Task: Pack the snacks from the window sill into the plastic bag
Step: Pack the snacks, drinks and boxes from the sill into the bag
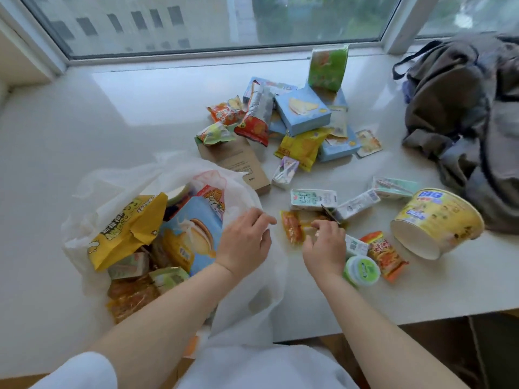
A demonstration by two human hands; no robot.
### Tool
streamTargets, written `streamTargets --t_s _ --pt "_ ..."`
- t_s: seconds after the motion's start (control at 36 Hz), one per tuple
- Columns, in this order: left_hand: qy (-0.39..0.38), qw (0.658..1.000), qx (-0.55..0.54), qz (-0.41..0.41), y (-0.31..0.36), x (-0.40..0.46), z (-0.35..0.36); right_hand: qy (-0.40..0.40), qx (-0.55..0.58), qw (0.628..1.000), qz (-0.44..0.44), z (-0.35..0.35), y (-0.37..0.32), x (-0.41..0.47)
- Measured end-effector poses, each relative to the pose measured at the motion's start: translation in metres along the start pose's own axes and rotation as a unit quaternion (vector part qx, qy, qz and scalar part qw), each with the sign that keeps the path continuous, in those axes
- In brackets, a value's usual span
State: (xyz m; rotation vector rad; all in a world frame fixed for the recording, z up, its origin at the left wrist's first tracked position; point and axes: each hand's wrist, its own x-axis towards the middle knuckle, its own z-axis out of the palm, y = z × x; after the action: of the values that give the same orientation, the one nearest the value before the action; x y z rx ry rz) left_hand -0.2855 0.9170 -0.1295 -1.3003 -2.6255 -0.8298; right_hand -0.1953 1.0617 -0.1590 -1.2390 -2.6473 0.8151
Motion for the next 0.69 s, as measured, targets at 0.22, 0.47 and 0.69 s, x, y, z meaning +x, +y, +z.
streamTargets --t_s 0.22,0.47,0.69 --pt "-0.175 0.949 -0.087 -0.247 0.054 0.049 0.069 -0.073 -0.095 0.993 0.022 -0.034 0.055 0.054" --pt "-0.241 0.752 -0.196 -0.581 0.042 0.072 0.138 -0.285 -0.099 0.953 -0.013 -0.018 0.074 0.093" --pt "-0.268 0.742 -0.316 -0.527 0.048 0.077 0.161 -0.389 -0.076 0.917 -0.036 -0.011 0.085 0.110"
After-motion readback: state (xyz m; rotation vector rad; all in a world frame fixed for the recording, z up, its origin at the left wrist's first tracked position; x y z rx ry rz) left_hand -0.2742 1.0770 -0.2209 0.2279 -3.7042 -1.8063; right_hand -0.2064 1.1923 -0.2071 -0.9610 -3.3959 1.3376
